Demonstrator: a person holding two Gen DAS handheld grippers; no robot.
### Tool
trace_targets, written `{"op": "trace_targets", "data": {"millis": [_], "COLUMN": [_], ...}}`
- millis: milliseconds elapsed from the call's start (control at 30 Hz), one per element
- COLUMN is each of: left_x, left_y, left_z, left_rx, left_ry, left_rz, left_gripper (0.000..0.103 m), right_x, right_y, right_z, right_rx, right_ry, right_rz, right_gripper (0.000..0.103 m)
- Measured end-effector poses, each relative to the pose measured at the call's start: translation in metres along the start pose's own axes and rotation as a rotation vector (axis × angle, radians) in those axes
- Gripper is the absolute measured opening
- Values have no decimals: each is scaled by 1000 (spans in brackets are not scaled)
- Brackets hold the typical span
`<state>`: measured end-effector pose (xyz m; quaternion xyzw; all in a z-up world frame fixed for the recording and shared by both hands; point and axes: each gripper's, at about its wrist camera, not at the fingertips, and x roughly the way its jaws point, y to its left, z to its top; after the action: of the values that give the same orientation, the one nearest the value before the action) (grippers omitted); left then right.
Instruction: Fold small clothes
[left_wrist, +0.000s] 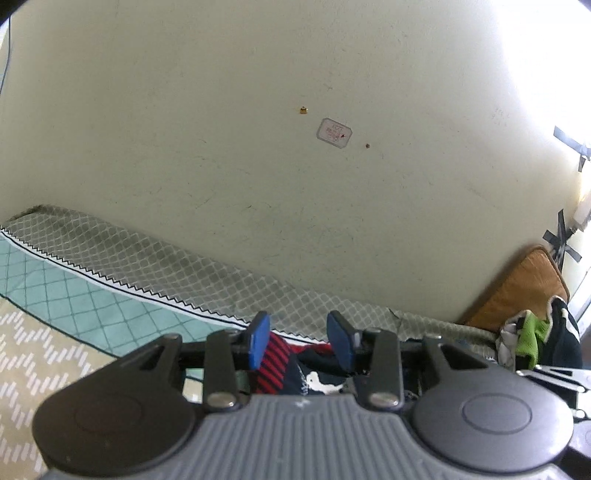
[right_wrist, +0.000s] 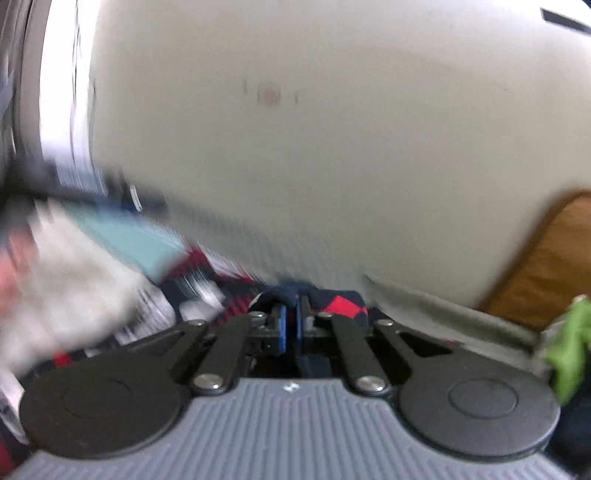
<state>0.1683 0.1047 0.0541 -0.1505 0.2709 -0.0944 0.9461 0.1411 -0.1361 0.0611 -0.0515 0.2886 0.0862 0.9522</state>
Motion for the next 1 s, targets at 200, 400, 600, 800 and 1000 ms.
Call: {"op": "trace_targets", "data": {"millis": [200, 400, 600, 800, 1000], "left_x": [13, 6, -4, 10, 0], "left_y": [-22, -70, -104, -102, -89], "left_z": [-18, -49, -87, -96, -76], "left_rx": [101, 409, 731, 755, 713], "left_ry": [68, 69, 67, 133, 98], "left_rz": [-22, -79, -126, -70, -46], "left_gripper": [38, 46, 47, 8, 6], "right_x": [6, -28, -39, -18, -24], "right_y": [13, -19, -32, -19, -22], "right_z": [-46, -55, -58, -53, -49], "right_rx": [-204, -153, -111, -169, -143], "right_ry": [132, 121, 121, 127, 58], "right_rz": [-104, -183, -212, -199, -301], "right_gripper": [30, 56, 56, 38, 7]}}
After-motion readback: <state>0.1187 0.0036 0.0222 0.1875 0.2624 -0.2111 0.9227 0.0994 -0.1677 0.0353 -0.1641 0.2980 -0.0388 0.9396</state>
